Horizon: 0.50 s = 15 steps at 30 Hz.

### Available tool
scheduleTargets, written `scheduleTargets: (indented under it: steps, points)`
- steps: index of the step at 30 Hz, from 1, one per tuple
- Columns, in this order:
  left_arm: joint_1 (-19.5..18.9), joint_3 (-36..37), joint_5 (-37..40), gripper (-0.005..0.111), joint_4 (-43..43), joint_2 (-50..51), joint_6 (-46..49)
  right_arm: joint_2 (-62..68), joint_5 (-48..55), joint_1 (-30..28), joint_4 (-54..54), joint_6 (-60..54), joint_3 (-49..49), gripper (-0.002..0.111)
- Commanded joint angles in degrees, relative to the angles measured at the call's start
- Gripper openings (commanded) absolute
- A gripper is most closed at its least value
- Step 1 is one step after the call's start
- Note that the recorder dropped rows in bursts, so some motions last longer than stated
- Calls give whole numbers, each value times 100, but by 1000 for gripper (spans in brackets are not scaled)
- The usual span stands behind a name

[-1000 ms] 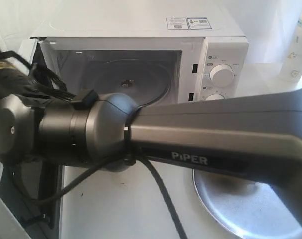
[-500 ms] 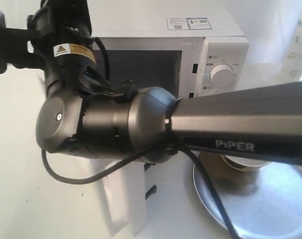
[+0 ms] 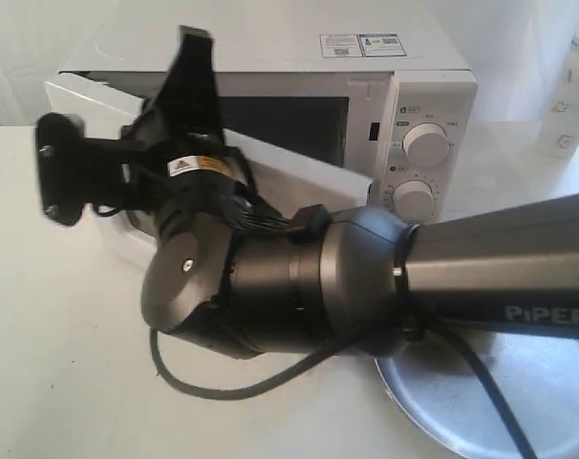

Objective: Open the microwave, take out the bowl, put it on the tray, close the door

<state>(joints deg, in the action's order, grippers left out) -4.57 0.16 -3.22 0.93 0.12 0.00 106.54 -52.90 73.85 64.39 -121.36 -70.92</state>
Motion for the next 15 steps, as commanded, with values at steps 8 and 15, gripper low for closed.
scheduleTargets:
  steps: [8, 15]
  points:
    - [35, -16, -23, 0, -43, -12, 0, 37, -1636, -1558, -55, -152, 439, 0]
    - [35, -16, -23, 0, -43, -12, 0, 37, -1436, -2530, -386, 189, 439, 0]
